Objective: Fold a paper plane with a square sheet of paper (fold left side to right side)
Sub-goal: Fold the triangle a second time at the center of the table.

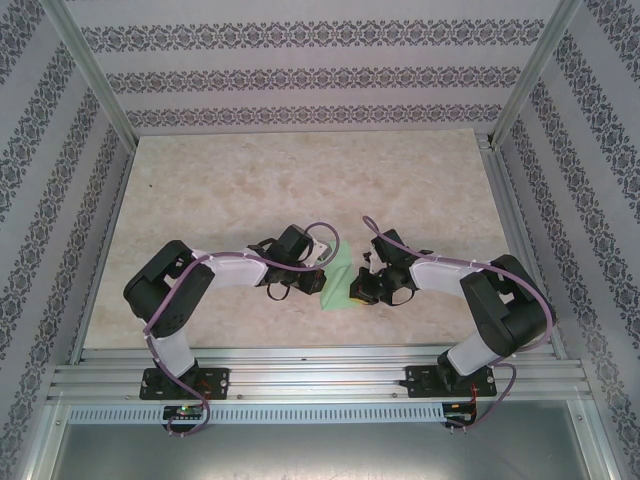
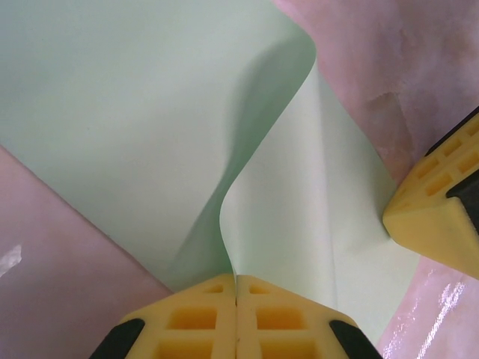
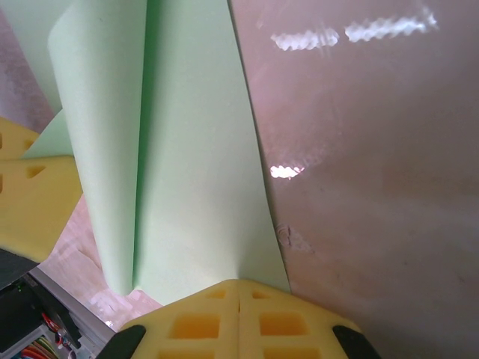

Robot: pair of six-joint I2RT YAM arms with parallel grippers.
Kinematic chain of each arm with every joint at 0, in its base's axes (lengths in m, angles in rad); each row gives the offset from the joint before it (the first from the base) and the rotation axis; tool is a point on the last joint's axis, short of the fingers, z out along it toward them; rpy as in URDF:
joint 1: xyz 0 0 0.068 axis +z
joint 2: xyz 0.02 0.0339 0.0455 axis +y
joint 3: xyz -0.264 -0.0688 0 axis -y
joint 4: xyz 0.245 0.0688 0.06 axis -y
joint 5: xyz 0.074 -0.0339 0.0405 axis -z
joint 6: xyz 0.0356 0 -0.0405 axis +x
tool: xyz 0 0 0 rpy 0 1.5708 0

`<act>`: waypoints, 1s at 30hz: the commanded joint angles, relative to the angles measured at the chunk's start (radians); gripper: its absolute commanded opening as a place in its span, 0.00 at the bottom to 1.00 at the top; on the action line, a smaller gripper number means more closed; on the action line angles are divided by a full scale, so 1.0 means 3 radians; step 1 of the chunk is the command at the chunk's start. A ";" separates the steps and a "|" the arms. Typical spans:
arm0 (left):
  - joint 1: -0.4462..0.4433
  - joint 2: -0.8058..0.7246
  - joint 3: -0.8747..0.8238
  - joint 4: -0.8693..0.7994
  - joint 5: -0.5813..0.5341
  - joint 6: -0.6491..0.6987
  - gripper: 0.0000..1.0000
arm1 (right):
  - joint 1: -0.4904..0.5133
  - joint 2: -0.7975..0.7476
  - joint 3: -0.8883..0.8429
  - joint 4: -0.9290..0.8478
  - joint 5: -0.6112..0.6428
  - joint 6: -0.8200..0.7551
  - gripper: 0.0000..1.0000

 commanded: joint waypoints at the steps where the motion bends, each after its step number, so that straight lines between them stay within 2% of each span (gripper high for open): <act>1: 0.0045 0.0053 0.0120 0.0102 -0.0027 0.0049 0.08 | 0.0053 0.0135 -0.0013 -0.0140 0.0217 -0.0055 0.06; 30: 0.0045 0.0068 0.0038 0.0054 -0.0101 0.0088 0.06 | 0.0059 0.0171 0.0013 -0.0173 0.0236 -0.0067 0.06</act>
